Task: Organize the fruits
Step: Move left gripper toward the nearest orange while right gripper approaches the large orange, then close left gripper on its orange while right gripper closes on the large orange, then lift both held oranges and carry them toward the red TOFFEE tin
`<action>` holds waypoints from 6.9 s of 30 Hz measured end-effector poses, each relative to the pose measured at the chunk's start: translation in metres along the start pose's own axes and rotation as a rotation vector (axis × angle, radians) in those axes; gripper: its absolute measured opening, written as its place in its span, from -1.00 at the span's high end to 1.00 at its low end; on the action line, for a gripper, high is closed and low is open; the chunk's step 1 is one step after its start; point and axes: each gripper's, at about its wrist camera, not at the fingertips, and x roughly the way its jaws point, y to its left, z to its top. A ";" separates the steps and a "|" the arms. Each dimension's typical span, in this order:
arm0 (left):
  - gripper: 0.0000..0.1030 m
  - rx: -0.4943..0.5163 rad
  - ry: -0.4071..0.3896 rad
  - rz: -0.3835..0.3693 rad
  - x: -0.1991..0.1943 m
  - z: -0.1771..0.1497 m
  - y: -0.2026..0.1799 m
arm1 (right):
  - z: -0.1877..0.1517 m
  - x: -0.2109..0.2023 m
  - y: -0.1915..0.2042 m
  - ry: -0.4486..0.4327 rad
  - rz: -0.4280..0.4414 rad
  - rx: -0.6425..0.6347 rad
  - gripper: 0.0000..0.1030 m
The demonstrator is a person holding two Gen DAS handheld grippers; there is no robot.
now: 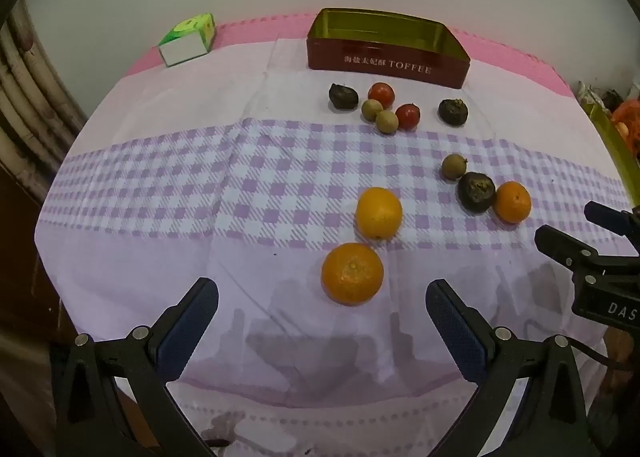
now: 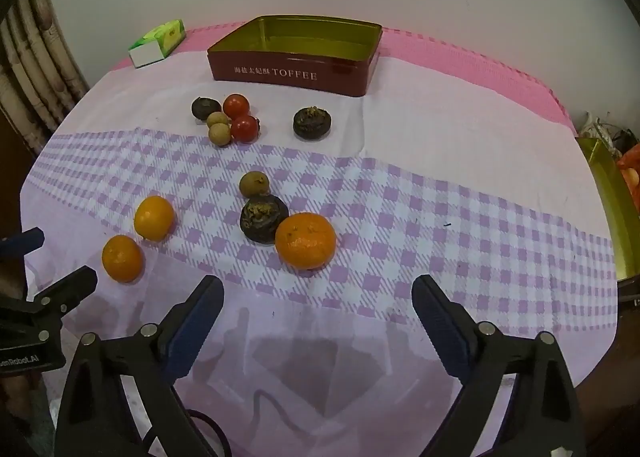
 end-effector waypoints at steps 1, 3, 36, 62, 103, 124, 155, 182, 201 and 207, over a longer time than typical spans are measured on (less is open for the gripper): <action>-1.00 0.003 0.002 -0.002 0.001 -0.001 0.000 | 0.000 0.000 0.001 -0.001 -0.001 -0.005 -0.79; -1.00 0.011 0.006 -0.002 0.002 -0.002 -0.002 | 0.000 -0.002 0.002 -0.005 -0.003 -0.015 -0.78; -1.00 0.023 0.015 -0.030 0.006 -0.007 -0.009 | -0.007 0.008 0.004 0.027 -0.002 -0.007 -0.56; -1.00 0.025 0.057 -0.029 0.015 -0.008 -0.005 | -0.008 0.015 0.002 0.043 0.017 0.004 -0.56; -1.00 0.008 0.074 -0.041 0.020 -0.008 -0.001 | -0.009 0.022 0.000 0.072 0.037 0.023 -0.48; -0.61 -0.009 0.128 -0.061 0.042 0.000 0.003 | -0.001 0.047 -0.008 0.120 0.043 0.033 -0.39; 0.08 0.059 0.131 -0.078 0.073 0.017 -0.009 | 0.020 0.076 0.003 0.092 -0.005 -0.046 0.06; 0.17 0.035 0.118 -0.097 0.068 0.022 -0.002 | 0.019 0.071 -0.003 0.053 0.025 -0.013 0.27; 0.17 -0.004 0.039 -0.089 0.045 0.048 0.019 | 0.026 0.052 -0.020 0.012 -0.001 0.040 0.27; 0.17 -0.002 0.007 -0.092 0.044 0.068 0.022 | 0.033 0.049 -0.023 0.002 -0.008 0.051 0.27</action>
